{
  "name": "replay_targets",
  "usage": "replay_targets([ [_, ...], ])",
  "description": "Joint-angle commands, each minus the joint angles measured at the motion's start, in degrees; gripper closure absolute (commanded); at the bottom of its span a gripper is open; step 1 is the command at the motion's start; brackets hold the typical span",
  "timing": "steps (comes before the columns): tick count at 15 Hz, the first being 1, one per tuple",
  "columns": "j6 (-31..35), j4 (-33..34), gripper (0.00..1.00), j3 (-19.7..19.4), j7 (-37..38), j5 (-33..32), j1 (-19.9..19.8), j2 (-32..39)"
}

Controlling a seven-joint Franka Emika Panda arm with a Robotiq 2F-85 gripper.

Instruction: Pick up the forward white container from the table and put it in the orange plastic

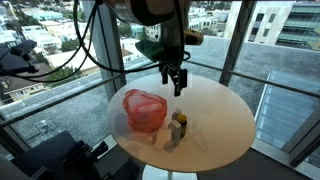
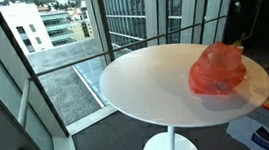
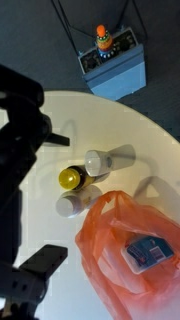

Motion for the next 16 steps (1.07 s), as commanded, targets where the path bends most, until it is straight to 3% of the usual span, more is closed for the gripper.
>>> replay_targets([
  [1,-0.7,4.0,0.0,-1.9,-1.3,-0.4,-1.0,5.2],
  [6,1.9,5.7,0.0,-3.2,-7.9,0.5,-1.6,9.4],
  [11,1.8,3.9,0.0,-3.2,-5.5,0.0,-1.1,8.6],
  [16,6.2,-0.3,0.0,-3.5,-5.4,-1.3,-1.2,8.4],
])
